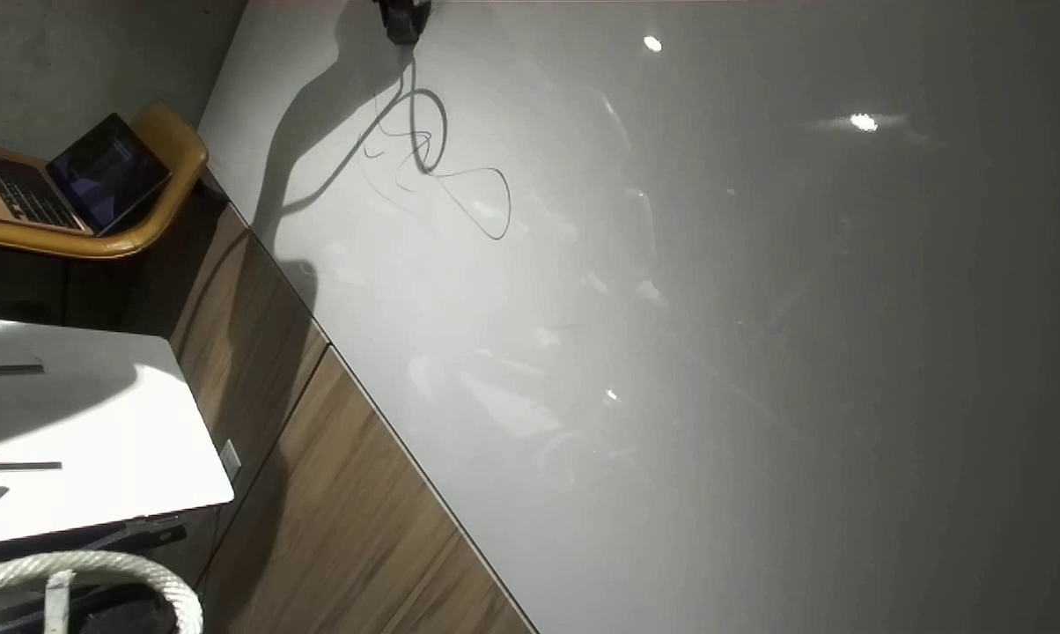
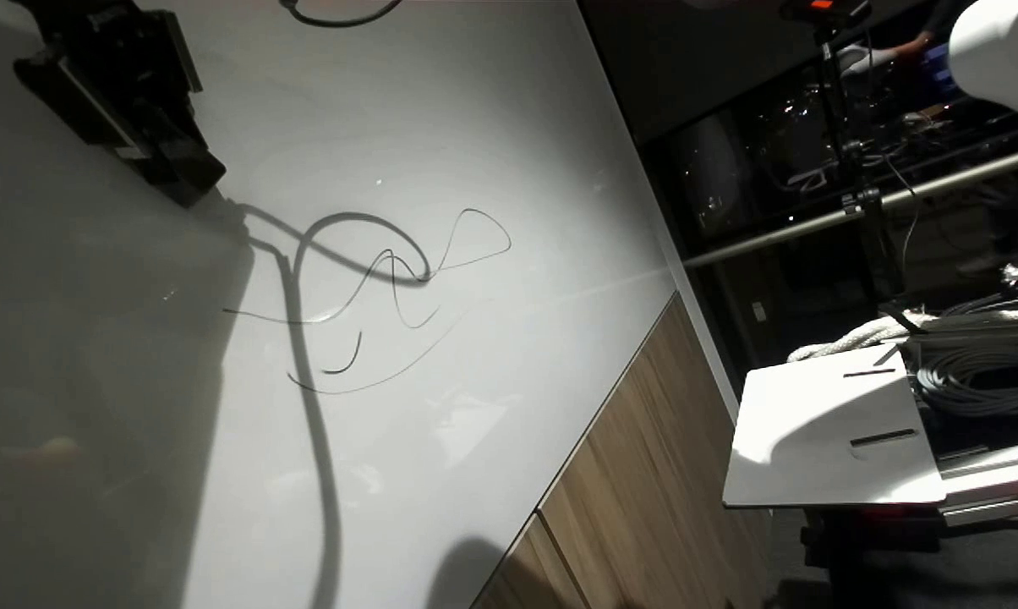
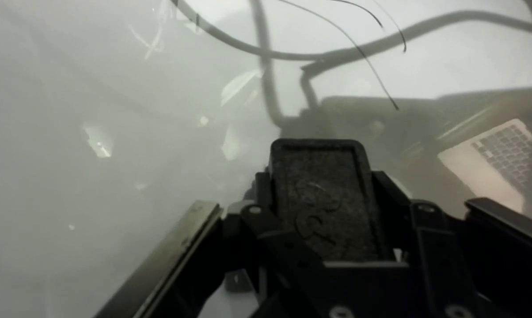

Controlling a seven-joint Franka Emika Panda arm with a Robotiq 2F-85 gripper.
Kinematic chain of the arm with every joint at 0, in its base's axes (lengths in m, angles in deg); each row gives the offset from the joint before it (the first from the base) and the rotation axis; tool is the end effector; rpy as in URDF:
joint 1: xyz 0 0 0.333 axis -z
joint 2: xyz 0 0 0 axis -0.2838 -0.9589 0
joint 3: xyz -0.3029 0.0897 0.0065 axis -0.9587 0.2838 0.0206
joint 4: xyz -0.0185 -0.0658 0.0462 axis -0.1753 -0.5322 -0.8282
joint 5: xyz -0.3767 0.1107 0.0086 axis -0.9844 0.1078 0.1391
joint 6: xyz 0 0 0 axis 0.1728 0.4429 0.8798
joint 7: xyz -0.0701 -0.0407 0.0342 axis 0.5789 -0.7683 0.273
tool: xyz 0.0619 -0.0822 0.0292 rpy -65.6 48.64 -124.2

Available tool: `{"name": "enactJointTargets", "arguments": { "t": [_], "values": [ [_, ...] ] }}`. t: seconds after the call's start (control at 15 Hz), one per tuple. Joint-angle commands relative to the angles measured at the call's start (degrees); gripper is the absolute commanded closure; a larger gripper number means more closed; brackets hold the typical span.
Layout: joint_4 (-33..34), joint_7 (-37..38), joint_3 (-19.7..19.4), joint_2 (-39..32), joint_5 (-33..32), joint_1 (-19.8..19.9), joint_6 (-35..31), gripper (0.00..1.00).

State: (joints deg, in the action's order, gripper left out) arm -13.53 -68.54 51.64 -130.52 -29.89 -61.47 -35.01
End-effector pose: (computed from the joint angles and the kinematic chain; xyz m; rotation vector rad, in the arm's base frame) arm 0.5575 0.4344 0.6892 2.4948 0.6064 0.7771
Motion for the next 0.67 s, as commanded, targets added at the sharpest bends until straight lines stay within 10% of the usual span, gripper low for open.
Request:
{"name": "enactJointTargets", "arguments": {
  "t": [0.0, 0.6],
  "values": [
    [0.1, -0.4, -2.1, 1.8, 0.5, -0.9, -3.3, 0.69],
    [0.6, -0.4, -3.3, 5.9, -0.3, -1.4, -7.2, 0.69]
  ]
}}
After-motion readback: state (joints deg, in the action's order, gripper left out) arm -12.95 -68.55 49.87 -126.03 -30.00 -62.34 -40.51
